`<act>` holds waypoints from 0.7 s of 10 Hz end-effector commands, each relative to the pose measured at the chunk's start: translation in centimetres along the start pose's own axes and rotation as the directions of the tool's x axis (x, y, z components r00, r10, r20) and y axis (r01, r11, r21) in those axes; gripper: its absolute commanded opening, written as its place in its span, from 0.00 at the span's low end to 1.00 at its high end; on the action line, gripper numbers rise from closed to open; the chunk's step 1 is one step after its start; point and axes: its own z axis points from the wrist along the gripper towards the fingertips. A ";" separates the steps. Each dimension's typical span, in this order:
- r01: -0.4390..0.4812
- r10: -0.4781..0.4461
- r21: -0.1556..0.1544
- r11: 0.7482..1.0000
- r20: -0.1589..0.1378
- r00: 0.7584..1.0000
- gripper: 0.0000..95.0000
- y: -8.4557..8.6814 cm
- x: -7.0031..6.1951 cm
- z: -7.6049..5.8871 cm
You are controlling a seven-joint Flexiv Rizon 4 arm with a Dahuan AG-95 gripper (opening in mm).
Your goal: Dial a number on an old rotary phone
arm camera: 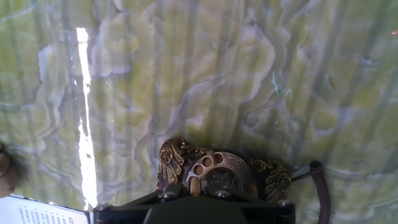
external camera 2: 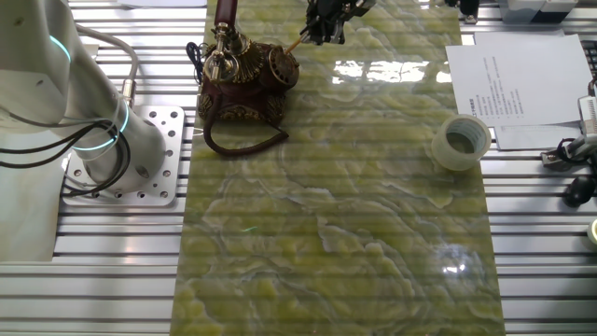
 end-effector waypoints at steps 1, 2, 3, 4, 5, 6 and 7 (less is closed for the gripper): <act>-0.001 0.001 0.002 1.000 0.000 1.000 0.00 0.0 0.0 0.1; -0.002 0.002 0.002 1.000 -0.001 1.000 0.00 0.0 -0.1 0.0; -0.002 0.002 0.003 1.000 -0.001 1.000 0.00 0.0 -0.2 0.0; -0.002 0.002 0.006 1.000 -0.001 1.000 0.00 0.0 -0.3 0.1; -0.003 0.003 0.007 1.000 0.000 1.000 0.00 0.0 -0.3 0.2; -0.004 0.004 0.008 1.000 0.000 1.000 0.00 0.0 -0.4 0.2; -0.004 0.004 0.010 1.000 -0.001 1.000 0.00 0.0 -0.5 0.1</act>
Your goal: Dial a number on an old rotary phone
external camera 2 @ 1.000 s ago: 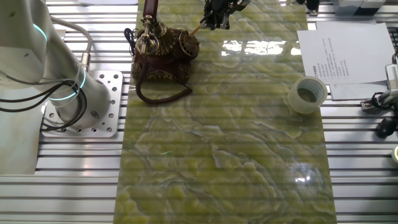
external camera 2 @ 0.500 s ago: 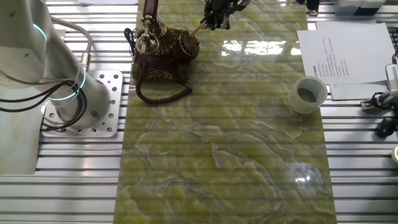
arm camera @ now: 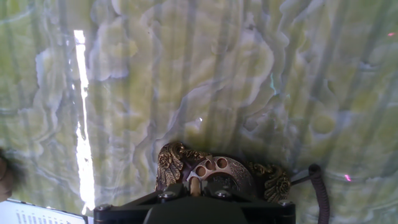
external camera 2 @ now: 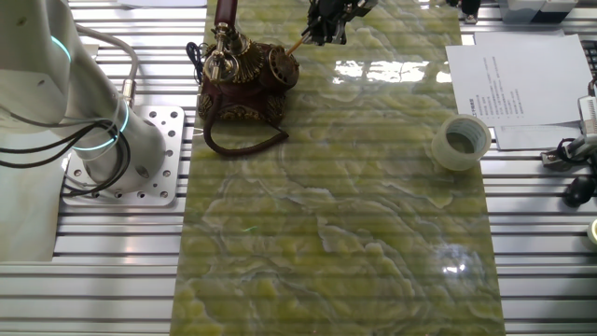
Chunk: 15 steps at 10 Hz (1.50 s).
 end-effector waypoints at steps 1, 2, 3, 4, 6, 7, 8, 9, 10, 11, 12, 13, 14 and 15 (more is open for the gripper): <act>0.000 0.000 0.004 1.000 -0.001 1.000 0.00 0.1 0.0 -0.1; -0.001 0.001 0.005 1.000 -0.001 1.000 0.00 0.1 0.0 0.0; -0.001 0.001 0.006 1.000 -0.002 1.000 0.00 0.0 0.0 0.0; -0.002 0.002 0.008 1.000 -0.003 1.000 0.00 0.0 -0.1 0.0; -0.002 0.002 0.010 1.000 -0.003 1.000 0.00 0.0 -0.1 0.0; -0.003 0.003 0.013 1.000 -0.004 1.000 0.00 0.0 -0.1 0.0; -0.003 0.003 0.014 1.000 -0.005 1.000 0.00 0.0 -0.1 0.1; -0.004 0.004 0.015 1.000 -0.004 1.000 0.00 0.0 -0.1 0.1; -0.004 0.004 0.016 1.000 -0.005 1.000 0.00 0.1 -0.2 0.0; -0.005 0.005 0.017 1.000 -0.005 1.000 0.00 0.0 -0.2 0.1; -0.005 0.005 0.018 1.000 -0.005 1.000 0.00 0.0 -0.2 0.1; -0.006 0.006 0.021 1.000 -0.005 1.000 0.00 0.0 -0.3 0.2; -0.007 0.007 0.021 1.000 -0.006 1.000 0.00 0.1 -0.3 0.1; -0.008 0.009 0.021 1.000 -0.007 1.000 0.00 0.1 -0.4 0.0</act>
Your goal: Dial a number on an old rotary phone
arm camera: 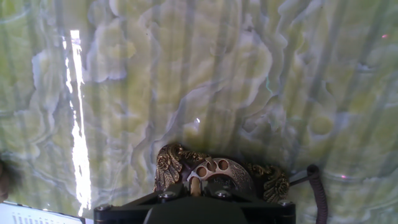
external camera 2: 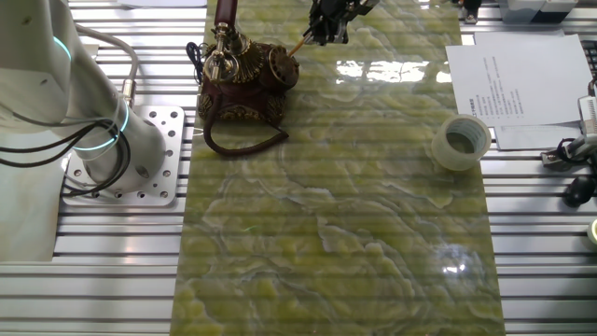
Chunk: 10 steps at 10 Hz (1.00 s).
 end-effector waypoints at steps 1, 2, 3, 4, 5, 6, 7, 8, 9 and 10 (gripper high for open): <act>-0.001 0.001 0.000 1.000 0.000 1.000 0.00 0.0 -0.1 0.0; -0.001 0.001 0.002 1.000 0.000 1.000 0.00 0.0 -0.1 0.0; -0.002 0.002 0.005 1.000 -0.001 1.000 0.00 0.0 -0.1 0.1; -0.001 0.001 0.006 1.000 -0.001 1.000 0.00 0.0 -0.1 0.1; -0.001 0.001 0.006 1.000 -0.002 1.000 0.00 0.0 -0.2 0.0; -0.003 0.003 0.007 1.000 -0.002 1.000 0.00 0.0 -0.3 0.0; -0.002 0.002 0.007 1.000 -0.002 1.000 0.00 0.0 -0.3 0.0; -0.002 0.002 0.010 1.000 -0.003 1.000 0.00 0.0 -0.3 0.1; -0.003 0.003 0.013 1.000 -0.003 1.000 0.00 0.0 -0.3 0.1; -0.003 0.003 0.015 1.000 -0.005 1.000 0.00 0.0 -0.4 0.1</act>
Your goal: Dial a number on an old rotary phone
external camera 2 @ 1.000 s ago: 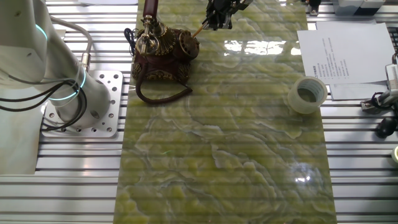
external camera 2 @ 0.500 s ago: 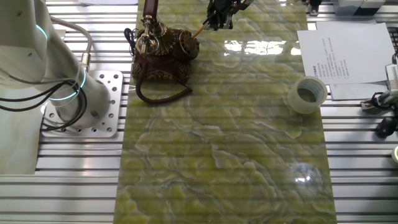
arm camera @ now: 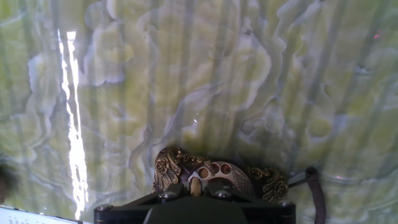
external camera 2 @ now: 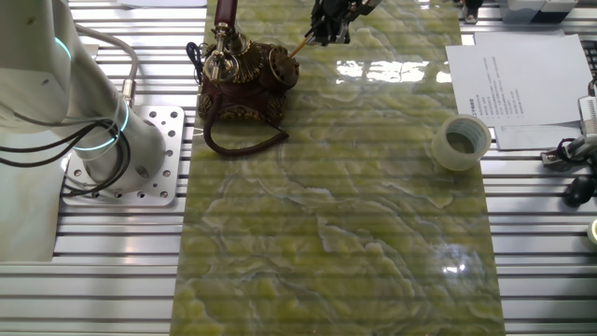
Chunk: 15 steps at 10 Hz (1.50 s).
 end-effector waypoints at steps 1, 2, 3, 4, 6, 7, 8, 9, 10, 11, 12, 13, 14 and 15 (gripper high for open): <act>0.001 -0.001 0.002 1.000 -0.002 1.000 0.00 0.0 0.0 0.0; 0.001 -0.001 0.002 1.000 -0.002 1.000 0.00 0.0 0.0 0.0; 0.002 -0.002 0.003 1.000 -0.002 1.000 0.00 0.0 0.0 0.0; 0.001 -0.001 0.003 1.000 -0.002 1.000 0.00 0.0 0.0 0.0; 0.000 0.000 0.005 1.000 -0.003 1.000 0.00 0.0 0.0 0.0; 0.000 0.000 0.007 1.000 -0.003 1.000 0.00 0.0 0.0 0.0; 0.000 0.000 0.007 1.000 -0.003 1.000 0.00 0.0 -0.1 0.0; 0.000 0.000 0.007 1.000 -0.003 1.000 0.00 0.0 -0.1 -0.1; -0.001 0.001 0.008 1.000 -0.003 1.000 0.00 0.0 -0.1 0.0; -0.002 0.002 0.010 1.000 -0.002 1.000 0.00 -0.1 -0.2 0.0; -0.002 0.002 0.010 1.000 -0.002 1.000 0.00 -0.1 -0.2 0.0; -0.002 0.002 0.011 1.000 -0.002 1.000 0.00 -0.1 -0.3 0.0; -0.003 0.003 0.011 1.000 -0.002 1.000 0.00 -0.1 -0.3 0.0; -0.003 0.003 0.012 1.000 -0.002 1.000 0.00 -0.2 -0.3 0.0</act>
